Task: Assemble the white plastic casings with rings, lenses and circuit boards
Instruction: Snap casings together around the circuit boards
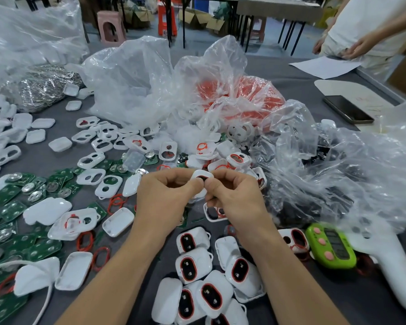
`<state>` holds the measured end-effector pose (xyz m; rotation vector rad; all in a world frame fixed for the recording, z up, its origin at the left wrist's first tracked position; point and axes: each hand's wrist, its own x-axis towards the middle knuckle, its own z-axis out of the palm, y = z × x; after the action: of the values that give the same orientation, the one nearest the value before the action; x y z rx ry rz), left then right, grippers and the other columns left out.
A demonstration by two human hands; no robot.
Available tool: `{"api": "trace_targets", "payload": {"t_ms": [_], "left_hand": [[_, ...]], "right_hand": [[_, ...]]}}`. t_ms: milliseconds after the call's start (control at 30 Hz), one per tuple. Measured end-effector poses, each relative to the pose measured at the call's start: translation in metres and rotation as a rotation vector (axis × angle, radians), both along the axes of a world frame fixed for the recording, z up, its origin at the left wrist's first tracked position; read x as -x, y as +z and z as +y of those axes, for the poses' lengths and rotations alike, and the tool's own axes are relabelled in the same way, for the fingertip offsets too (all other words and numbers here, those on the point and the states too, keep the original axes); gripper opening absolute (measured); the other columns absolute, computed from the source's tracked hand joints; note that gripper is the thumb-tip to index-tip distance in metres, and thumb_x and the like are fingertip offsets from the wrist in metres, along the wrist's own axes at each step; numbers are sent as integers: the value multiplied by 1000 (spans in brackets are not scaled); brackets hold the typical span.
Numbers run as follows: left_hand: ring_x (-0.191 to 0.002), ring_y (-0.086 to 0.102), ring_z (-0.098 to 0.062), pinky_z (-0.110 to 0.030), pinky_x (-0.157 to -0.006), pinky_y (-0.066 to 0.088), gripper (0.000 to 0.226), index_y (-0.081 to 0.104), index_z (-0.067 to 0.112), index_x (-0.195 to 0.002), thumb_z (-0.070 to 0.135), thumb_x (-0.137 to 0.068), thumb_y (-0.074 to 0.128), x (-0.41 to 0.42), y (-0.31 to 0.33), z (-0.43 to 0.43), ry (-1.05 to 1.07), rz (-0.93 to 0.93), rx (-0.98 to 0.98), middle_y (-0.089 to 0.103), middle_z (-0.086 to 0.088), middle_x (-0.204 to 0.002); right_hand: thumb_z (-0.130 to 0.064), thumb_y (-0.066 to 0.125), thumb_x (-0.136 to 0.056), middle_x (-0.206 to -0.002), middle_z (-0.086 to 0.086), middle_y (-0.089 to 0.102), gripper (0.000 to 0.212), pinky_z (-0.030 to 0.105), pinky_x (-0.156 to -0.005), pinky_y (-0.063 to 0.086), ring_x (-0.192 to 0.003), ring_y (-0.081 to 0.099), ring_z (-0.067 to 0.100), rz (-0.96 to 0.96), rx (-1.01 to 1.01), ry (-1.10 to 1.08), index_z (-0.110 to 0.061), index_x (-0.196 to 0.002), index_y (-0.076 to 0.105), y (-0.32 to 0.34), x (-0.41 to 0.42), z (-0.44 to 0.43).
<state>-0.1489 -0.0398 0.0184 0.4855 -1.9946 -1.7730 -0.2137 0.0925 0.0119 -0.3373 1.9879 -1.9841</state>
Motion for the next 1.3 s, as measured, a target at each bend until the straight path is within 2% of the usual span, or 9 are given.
{"api": "trace_targets", "payload": {"t_ms": [267, 367, 533, 767, 833, 900, 1000, 1167, 1300], "left_hand": [[-63, 64, -15, -24, -61, 52, 6, 80, 24, -68, 18, -69, 82, 2, 1, -3, -140, -8, -136, 75, -6, -68], [-66, 66, -9, -17, -62, 51, 24, 81, 27, -72, 7, -83, 77, 2, 0, -7, -227, -33, -163, 75, 0, -71], [-65, 68, -11, -18, -59, 53, 15, 80, 11, -83, 21, -72, 76, 1, 1, -15, -394, -39, -439, 72, -7, -74], [-88, 73, -28, -31, -78, 60, 24, 79, 3, -96, 19, -84, 67, -1, 2, -20, -472, -55, -553, 75, -20, -96], [-83, 72, -22, -31, -76, 59, 16, 81, 9, -95, 15, -81, 78, -1, 2, -13, -356, -26, -480, 77, -15, -91], [-77, 72, -10, -25, -72, 59, 27, 83, 30, -97, 15, -75, 85, 0, -1, -5, -140, 15, -164, 79, 2, -85], [-101, 71, 4, -20, -85, 58, 51, 72, 51, -116, 29, -71, 82, -2, -4, 4, -113, 76, 180, 76, 23, -104], [-100, 72, 1, -25, -87, 59, 53, 70, 49, -120, 20, -78, 84, -1, -7, 4, -97, 60, 188, 76, 25, -103], [-99, 74, -16, -35, -92, 59, 45, 71, 36, -127, 17, -86, 75, 2, -7, -2, -84, 58, 58, 79, 4, -98]], "right_hand": [[-3, 74, -90, -63, 9, 64, 8, 25, -48, 46, -51, 52, 18, -100, 97, 10, -4, -98, 74, -2, 3, 6], [-3, 76, -86, -60, 8, 61, 7, 26, -51, 42, -52, 48, 18, -169, 123, 108, -10, -86, 74, 2, 5, 11], [-23, 82, -64, -57, 8, 58, 20, 23, -50, 41, -48, 51, 15, -273, 253, 263, -10, -77, 73, 11, 7, 18], [-27, 93, -58, -57, 8, 59, 28, 22, -50, 39, -48, 50, 13, -261, 266, 287, -12, -73, 75, 15, 2, 18], [-28, 90, -60, -57, 7, 59, 24, 22, -51, 38, -49, 47, 13, -257, 286, 203, -13, -73, 76, 16, 1, 15], [-20, 88, -68, -57, 6, 57, 15, 22, -50, 38, -50, 45, 13, -210, 261, 57, -16, -67, 74, 15, -1, 11], [-9, 86, -78, -59, 5, 63, 18, 24, -51, 45, -51, 52, 13, -109, 163, -110, -16, -65, 74, 13, -2, 8], [-5, 79, -85, -59, 4, 65, 25, 23, -55, 47, -55, 54, 15, -22, 104, -47, -20, -65, 77, 17, -2, 8], [-8, 66, -94, -76, 8, 72, 18, 21, -65, 52, -70, 62, 17, -124, 148, 133, -14, -95, 83, 20, 2, 14]]}}
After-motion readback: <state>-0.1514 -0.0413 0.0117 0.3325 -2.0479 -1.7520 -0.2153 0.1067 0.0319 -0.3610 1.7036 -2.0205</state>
